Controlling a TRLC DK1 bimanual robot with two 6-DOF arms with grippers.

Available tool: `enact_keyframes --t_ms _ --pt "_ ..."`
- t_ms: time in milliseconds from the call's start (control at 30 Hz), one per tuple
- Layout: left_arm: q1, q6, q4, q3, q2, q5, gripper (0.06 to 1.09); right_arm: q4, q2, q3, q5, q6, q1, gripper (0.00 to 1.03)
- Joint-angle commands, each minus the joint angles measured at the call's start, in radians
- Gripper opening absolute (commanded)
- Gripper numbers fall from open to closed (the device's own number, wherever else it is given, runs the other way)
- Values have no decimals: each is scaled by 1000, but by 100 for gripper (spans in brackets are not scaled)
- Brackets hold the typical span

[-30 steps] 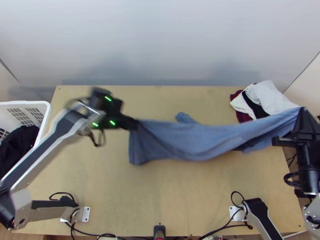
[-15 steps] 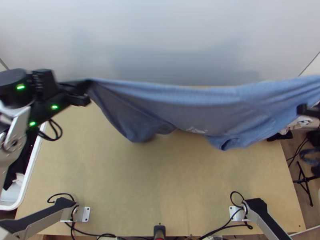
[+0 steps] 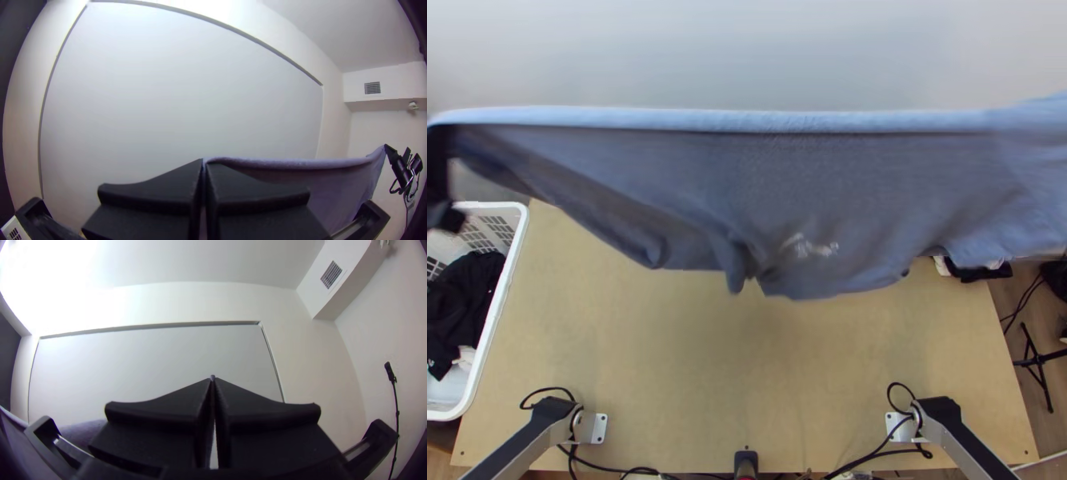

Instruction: Fold the t-shirt

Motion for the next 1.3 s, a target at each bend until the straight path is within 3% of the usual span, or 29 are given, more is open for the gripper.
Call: enact_keyframes --t_ms 0,300,433,567,667,767,900,1067,1167,1267 --pt "107 -26 44 16 -95 -10 10 -104 11 231 3 0 -7 3" --pt "156 -43 41 -61 -193 3 10 -378 57 423 3 13 46 3" --pt "153 -6 -106 -198 -285 198 10 -569 46 377 2 -2 119 3" --pt "148 80 -300 -366 -322 303 10 -584 -61 70 -3 -85 175 3" --pt "130 190 -372 -569 -374 334 10 -549 -198 -240 -12 -171 250 3" --pt "110 233 -378 -724 -405 331 10 -493 -305 -473 -15 -224 283 3" --pt "115 239 -255 -840 -347 317 10 -409 -312 -664 -11 -261 283 3" --pt "102 236 75 -920 -227 205 10 -9 -293 -973 -17 -425 272 3" --pt "50 235 185 -885 -129 78 10 129 -160 -1000 -60 -421 188 3" --pt "21 226 246 -816 8 -16 10 327 -14 -1000 -104 -346 89 3"
